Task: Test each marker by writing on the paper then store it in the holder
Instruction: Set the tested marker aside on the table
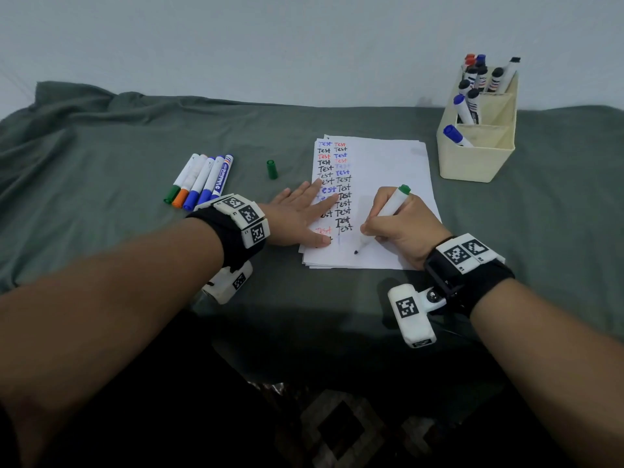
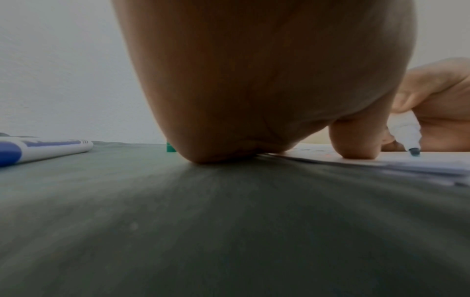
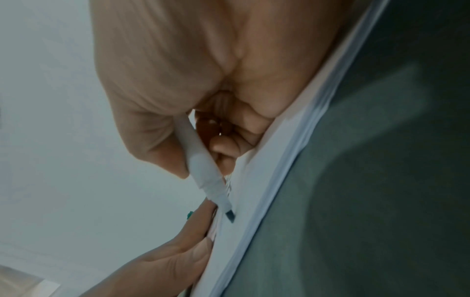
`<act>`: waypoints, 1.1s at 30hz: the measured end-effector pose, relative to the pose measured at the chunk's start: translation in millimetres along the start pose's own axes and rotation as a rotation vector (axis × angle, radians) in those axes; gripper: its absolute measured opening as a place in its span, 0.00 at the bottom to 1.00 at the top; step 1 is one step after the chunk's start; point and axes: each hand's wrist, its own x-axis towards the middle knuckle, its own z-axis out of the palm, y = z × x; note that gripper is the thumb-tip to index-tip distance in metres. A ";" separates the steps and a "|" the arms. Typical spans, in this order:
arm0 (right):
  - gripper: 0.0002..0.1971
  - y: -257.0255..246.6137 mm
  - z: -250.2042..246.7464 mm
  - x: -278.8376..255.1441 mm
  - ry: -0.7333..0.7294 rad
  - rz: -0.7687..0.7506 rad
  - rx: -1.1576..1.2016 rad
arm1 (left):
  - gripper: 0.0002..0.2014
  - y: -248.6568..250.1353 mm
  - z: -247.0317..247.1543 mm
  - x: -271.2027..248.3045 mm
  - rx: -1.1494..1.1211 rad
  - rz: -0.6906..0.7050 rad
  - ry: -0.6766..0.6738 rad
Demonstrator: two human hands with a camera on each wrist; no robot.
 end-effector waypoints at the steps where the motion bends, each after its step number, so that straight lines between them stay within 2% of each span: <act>1: 0.12 0.4 0.0 0.1 -0.021 0.002 0.002 | 0.43 -0.5 0.4 0.2 -0.001 0.000 0.001; 3: 0.11 1.6 -0.5 1.0 -0.042 0.000 0.005 | 0.43 -1.5 1.1 1.3 -0.004 0.003 0.002; 8: 0.10 5.4 -4.0 3.4 0.076 -0.025 0.006 | 0.43 -2.5 1.9 2.9 -0.001 0.006 0.004; 13: 0.12 4.1 -1.9 2.2 -0.008 0.016 0.027 | 0.44 -2.2 1.3 1.8 -0.003 0.008 0.011; 21: 0.10 5.5 -2.4 2.5 0.044 -0.005 0.009 | 0.44 -1.8 1.2 1.7 -0.020 0.005 0.012; 24: 0.10 3.4 -1.5 1.4 0.112 -0.002 -0.005 | 0.44 -2.0 0.8 1.6 -0.032 0.006 0.022; 29: 0.11 -4.5 -19.5 -5.9 0.274 -0.005 0.119 | 0.44 -3.5 0.1 -2.8 -0.071 -0.006 0.047; 33: 0.12 -12.7 -52.1 -18.3 0.457 0.006 0.042 | 0.45 -3.0 -2.2 -9.1 -0.059 -0.056 0.186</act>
